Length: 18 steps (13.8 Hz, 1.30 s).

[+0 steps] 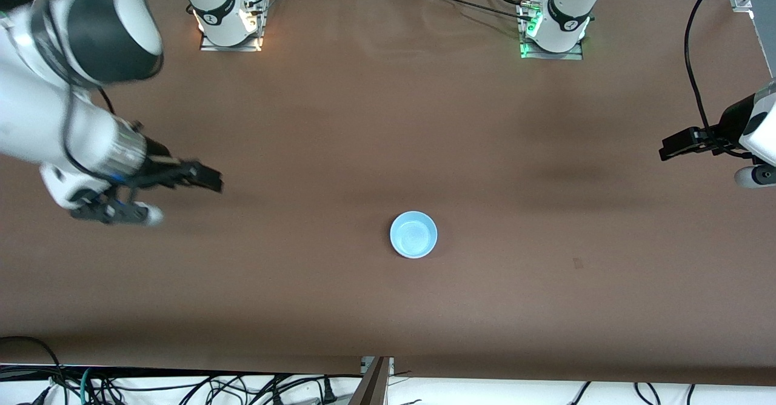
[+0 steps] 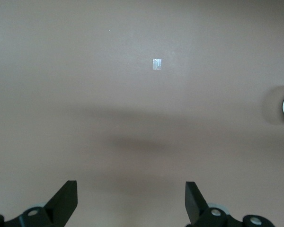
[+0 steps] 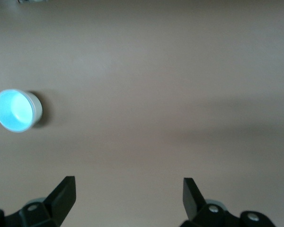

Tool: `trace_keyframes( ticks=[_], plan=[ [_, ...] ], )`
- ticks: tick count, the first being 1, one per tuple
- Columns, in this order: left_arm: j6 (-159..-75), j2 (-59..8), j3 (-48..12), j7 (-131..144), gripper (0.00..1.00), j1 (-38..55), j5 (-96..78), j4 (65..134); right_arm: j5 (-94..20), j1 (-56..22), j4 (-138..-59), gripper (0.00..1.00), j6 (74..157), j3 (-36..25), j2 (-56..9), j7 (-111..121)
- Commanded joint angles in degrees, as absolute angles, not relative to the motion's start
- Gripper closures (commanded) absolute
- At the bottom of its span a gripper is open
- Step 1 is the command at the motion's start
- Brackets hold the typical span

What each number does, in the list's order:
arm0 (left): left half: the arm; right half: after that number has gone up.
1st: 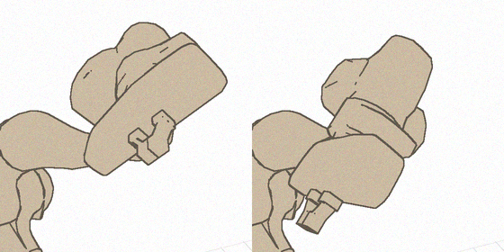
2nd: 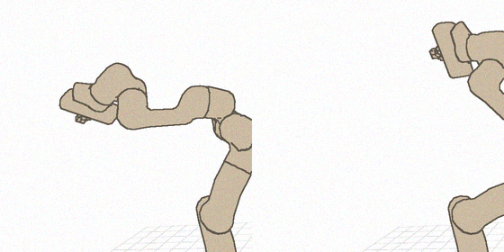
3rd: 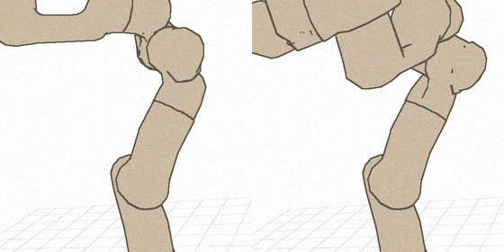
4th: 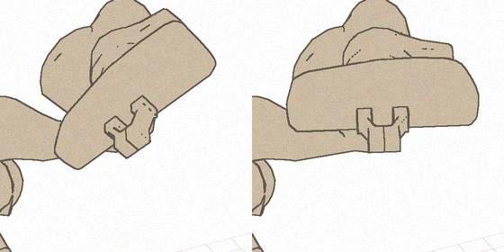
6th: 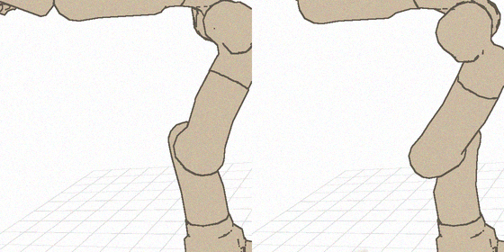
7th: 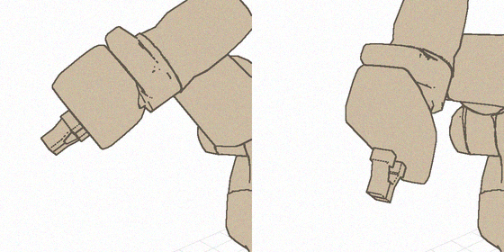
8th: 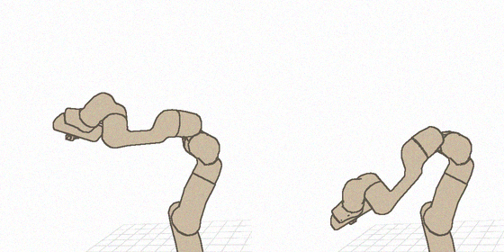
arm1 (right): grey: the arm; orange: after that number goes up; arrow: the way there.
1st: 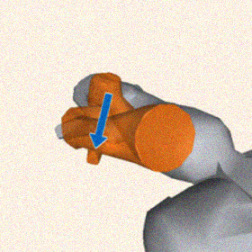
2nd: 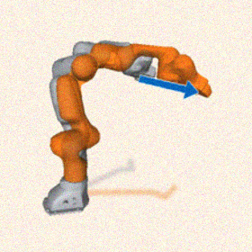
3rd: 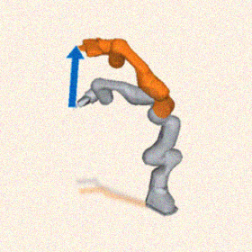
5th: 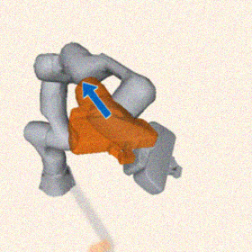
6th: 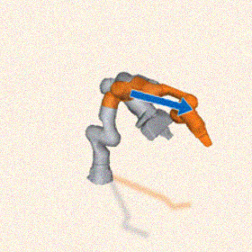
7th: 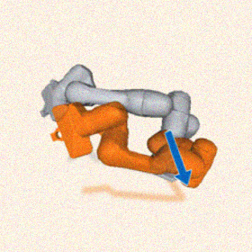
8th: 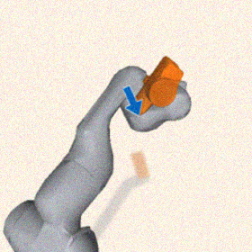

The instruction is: Stack pink and blue bowls on white bowl

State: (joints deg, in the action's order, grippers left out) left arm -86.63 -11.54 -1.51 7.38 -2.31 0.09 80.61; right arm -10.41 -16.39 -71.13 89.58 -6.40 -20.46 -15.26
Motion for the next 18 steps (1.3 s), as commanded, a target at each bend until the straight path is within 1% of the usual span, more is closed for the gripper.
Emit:
trace_keyframes(
  ticks=[1,3,5,7,10,12,14,18],
  plan=[
    [-86.40,-10.90,-1.41,6.68,0.00,-2.11,0.00,80.95,-9.93,-17.05,-88.74,0.00,91.14,-9.39,-6.27,-10.39],
    [-86.40,-10.90,-1.41,6.68,0.00,-2.02,0.17,80.95,-7.31,-17.14,-91.92,0.00,91.05,-9.67,-2.48,-9.32],
    [-86.40,-10.90,-1.41,6.68,0.00,-2.02,0.26,80.95,-5.55,-17.14,-94.03,0.00,91.14,-9.15,-0.36,-9.49],
    [-86.40,-10.90,-1.41,6.77,0.00,-1.93,0.26,80.95,-4.75,-15.74,-94.22,0.00,91.05,-8.53,0.17,-9.14],
    [-86.40,-10.90,-1.41,6.77,0.00,-1.76,0.35,80.95,-1.15,-9.95,-94.30,0.00,91.05,-0.38,0.35,-9.40],
    [-86.40,-10.90,-1.41,6.77,0.00,-1.76,0.35,80.95,-1.06,-6.17,-95.79,0.00,91.32,3.32,1.84,-9.32],
    [-86.40,-10.90,-1.41,6.77,0.00,-1.76,0.35,80.95,-0.97,-5.71,-96.59,0.00,91.06,3.69,2.81,-9.14],
    [-86.40,-10.90,-1.41,6.77,0.00,-1.76,0.26,80.95,-0.97,-5.80,-93.96,0.00,90.62,3.25,1.41,-8.97]
  ],
)
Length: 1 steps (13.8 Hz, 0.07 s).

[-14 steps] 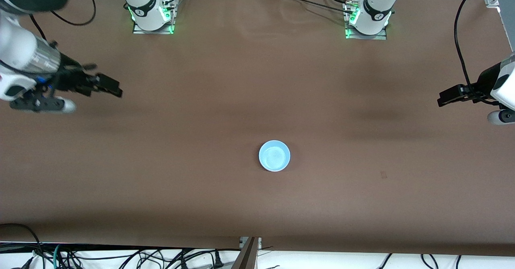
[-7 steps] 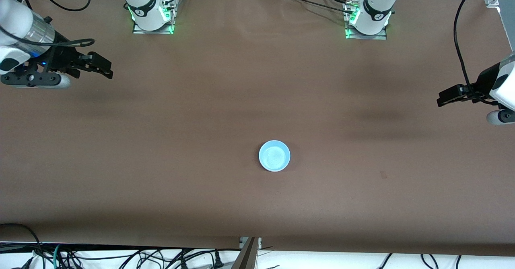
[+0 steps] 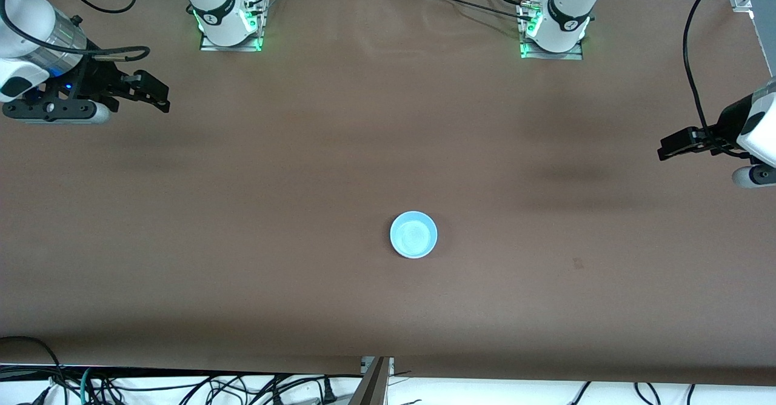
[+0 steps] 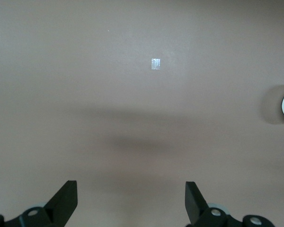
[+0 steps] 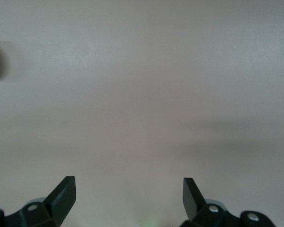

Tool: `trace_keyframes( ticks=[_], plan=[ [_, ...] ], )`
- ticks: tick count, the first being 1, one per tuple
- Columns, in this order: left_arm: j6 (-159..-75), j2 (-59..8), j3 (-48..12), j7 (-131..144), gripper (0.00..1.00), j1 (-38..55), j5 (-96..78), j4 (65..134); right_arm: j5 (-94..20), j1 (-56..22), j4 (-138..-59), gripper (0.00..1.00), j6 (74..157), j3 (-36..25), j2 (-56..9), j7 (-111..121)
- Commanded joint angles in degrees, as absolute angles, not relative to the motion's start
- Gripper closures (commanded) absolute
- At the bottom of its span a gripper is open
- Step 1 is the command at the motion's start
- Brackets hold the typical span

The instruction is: Stack pink and blue bowls on white bowl

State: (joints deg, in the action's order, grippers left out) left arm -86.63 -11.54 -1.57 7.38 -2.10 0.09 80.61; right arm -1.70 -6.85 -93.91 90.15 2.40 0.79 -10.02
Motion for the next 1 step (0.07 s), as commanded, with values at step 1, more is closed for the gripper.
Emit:
trace_keyframes(
  ticks=[1],
  plan=[
    [-86.40,-10.90,-1.41,6.77,0.00,-1.76,0.26,80.95,-0.97,-5.80,-93.87,0.00,90.62,3.34,1.41,-8.88]
  ],
)
